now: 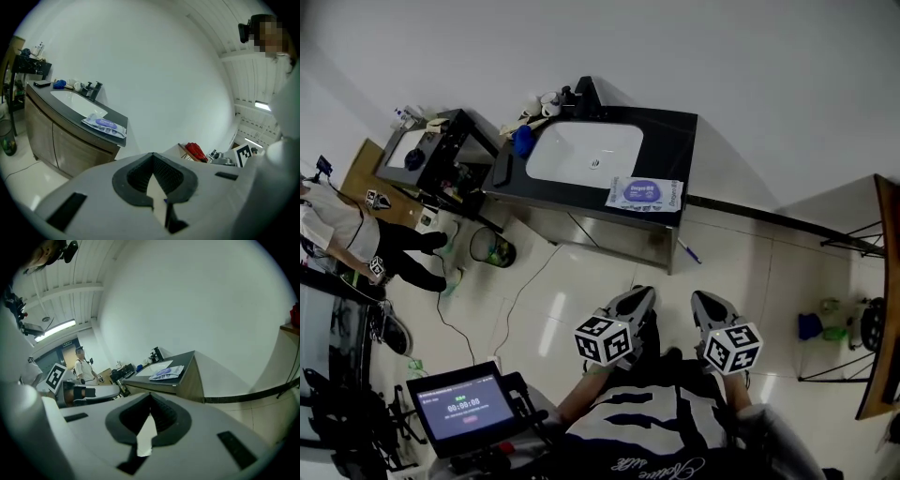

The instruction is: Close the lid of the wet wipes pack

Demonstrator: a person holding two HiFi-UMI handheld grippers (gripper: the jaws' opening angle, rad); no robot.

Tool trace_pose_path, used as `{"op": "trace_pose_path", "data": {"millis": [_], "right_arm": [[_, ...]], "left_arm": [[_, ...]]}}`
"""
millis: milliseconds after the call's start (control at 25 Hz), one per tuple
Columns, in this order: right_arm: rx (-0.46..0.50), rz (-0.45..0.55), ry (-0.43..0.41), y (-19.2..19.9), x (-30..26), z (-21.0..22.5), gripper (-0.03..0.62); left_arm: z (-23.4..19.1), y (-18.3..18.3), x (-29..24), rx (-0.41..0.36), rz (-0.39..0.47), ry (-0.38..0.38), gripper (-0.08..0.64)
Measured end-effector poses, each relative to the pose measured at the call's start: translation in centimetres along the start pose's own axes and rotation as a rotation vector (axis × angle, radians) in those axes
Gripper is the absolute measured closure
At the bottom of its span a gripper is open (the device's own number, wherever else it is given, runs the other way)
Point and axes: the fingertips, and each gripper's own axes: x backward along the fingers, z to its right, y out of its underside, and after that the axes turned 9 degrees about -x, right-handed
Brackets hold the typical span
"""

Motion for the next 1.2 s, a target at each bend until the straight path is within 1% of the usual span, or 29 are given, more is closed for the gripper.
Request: {"op": "trace_pose_path", "data": {"millis": [120, 280, 480, 640, 880, 1200], "right_arm": [[0.001, -0.014, -0.024, 1.6, 1.1, -1.3, 0.597], [0.005, -0.007, -0.053, 1.8, 1.2, -3.1, 0.597], [0.025, -0.025, -0.078, 2.1, 0.6, -4.9, 0.597], [0.026, -0.03, -0.089, 2.1, 0.0, -6.2, 0.597], [0.04, -0.039, -0.087, 2.3, -1.2, -7.8, 0.595], [0.044, -0.047, -0.073, 2.9, -2.0, -8.7, 0.597]], "left_arm": [[1.9, 1.0, 1.5, -0.015, 0.0, 0.012, 0.56], [2.8, 0.8, 2.7, -0.028, 0.012, 0.023, 0.56], [2.3, 0.4, 3.5, -0.023, 0.029, 0.02, 0.558], [1.6, 0.2, 4.3, -0.033, 0.018, 0.019, 0.56], [-0.1, -0.4, 5.4, -0.019, 0.027, 0.016, 0.56], [-1.1, -0.2, 6.1, -0.024, 0.009, 0.03, 0.558]]}}
